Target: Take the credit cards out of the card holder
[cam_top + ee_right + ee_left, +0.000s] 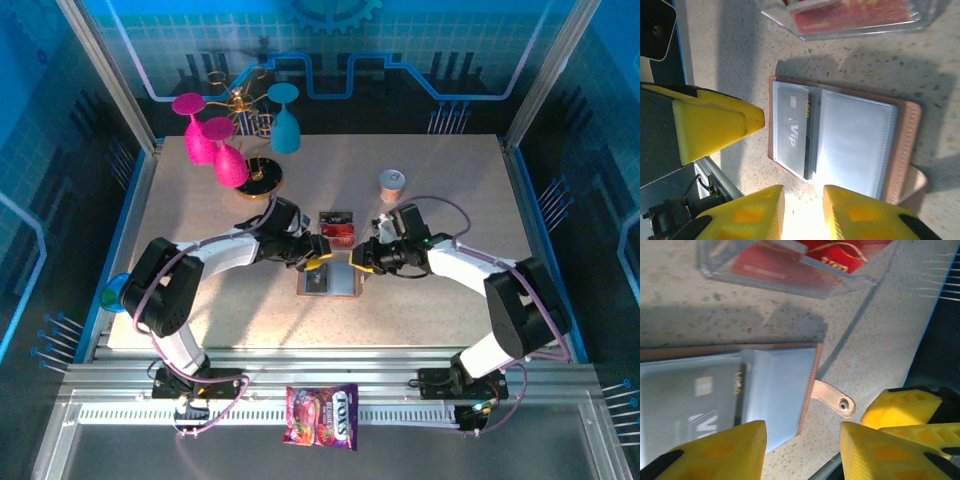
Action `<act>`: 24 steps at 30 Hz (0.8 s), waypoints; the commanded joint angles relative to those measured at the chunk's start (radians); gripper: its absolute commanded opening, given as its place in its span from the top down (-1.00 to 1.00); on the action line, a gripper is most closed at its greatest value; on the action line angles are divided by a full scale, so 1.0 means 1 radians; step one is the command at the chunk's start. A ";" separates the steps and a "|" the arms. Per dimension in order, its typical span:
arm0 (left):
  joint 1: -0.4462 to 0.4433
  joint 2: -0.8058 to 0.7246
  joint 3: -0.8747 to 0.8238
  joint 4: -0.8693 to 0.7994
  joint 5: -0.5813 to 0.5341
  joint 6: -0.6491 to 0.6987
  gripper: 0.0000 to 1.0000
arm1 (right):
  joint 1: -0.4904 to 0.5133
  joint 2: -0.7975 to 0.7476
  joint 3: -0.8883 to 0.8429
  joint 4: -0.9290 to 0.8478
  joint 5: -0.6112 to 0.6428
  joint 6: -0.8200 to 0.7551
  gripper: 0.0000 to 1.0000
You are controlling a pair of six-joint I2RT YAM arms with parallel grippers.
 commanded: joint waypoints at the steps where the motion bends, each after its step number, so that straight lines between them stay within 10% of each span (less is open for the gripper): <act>1: 0.017 -0.037 -0.042 -0.032 -0.017 0.013 0.20 | 0.045 0.052 0.047 0.028 -0.028 0.018 0.45; 24: 0.062 -0.006 -0.143 0.001 -0.011 0.039 0.70 | 0.185 0.272 0.239 -0.076 0.032 0.030 0.40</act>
